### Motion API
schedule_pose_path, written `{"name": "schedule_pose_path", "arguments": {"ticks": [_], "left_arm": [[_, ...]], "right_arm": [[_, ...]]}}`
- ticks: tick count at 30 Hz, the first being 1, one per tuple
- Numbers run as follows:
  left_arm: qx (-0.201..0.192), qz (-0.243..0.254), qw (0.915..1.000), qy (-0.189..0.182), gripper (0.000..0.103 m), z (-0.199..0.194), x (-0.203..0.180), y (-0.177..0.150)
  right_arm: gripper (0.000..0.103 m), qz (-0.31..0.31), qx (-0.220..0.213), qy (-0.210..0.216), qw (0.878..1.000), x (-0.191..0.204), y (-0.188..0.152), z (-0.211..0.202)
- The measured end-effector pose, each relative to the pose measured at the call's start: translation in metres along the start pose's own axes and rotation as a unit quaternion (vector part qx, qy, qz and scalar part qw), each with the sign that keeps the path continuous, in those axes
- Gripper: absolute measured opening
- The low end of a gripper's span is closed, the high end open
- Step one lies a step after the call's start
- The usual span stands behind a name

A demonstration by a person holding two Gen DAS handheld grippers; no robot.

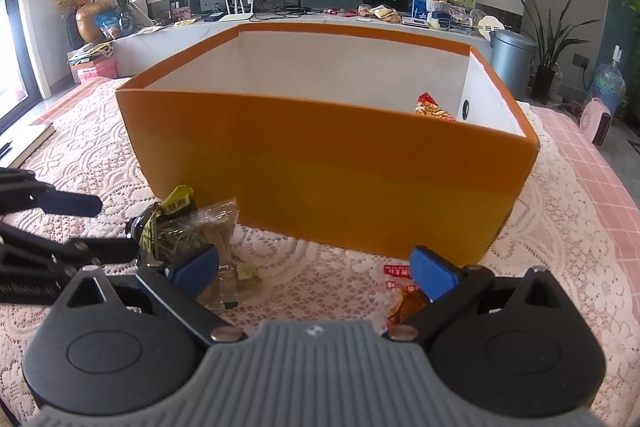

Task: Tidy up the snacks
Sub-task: 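Grasp the black-and-yellow pack with the left tool while the right tool grasps the clear snack bag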

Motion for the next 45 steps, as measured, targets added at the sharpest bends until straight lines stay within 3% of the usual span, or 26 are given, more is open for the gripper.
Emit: {"name": "schedule_pose_path", "arguments": {"ticks": [6, 10, 15, 20, 25, 30, 36, 39, 45], "left_arm": [[0.012, -0.01, 0.9999, 0.005, 0.071, 0.011, 0.008, 0.004], [0.008, -0.019, 0.9998, 0.007, 0.07, 0.011, 0.008, 0.0], [0.0, -0.036, 0.9993, 0.01, 0.07, 0.006, 0.014, -0.003], [0.003, -0.049, 0.9988, 0.003, 0.07, 0.009, 0.016, -0.005], [-0.005, -0.069, 0.9975, -0.013, 0.07, 0.011, 0.015, 0.0], [-0.002, -0.087, 0.9961, -0.01, 0.07, 0.019, 0.016, 0.005], [-0.002, -0.082, 0.9965, -0.016, 0.076, 0.03, 0.009, 0.005], [0.0, -0.104, 0.9944, -0.02, 0.08, 0.036, 0.013, 0.003], [0.001, -0.119, 0.9926, -0.027, 0.079, 0.038, 0.015, 0.0]], "right_arm": [[0.091, -0.026, -0.004, 0.026, 0.999, 0.017, 0.002, 0.001], [0.076, -0.062, 0.004, 0.043, 0.997, 0.033, 0.001, 0.005], [0.072, -0.079, 0.015, 0.053, 0.995, 0.046, 0.001, 0.016], [0.043, -0.069, 0.033, 0.076, 0.994, 0.048, -0.003, 0.022], [0.035, -0.063, 0.022, 0.051, 0.996, 0.037, -0.005, 0.009], [0.034, -0.049, 0.029, 0.031, 0.998, 0.019, -0.012, 0.008], [0.038, -0.043, 0.024, 0.034, 0.998, 0.02, -0.013, 0.009], [0.038, -0.039, 0.023, 0.036, 0.998, 0.02, -0.015, 0.009], [0.041, -0.032, 0.024, 0.037, 0.999, 0.018, -0.016, 0.011]]}}
Point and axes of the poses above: each gripper's, at about its wrist camera, not at the fingertips, and z roughly the way its jaws point, x to its left, y to its top, the point moved 4 cm from there along z, roughly the way its jaws point, and after that the axes turned 5 degrees about -y, right-handed, at the moved point
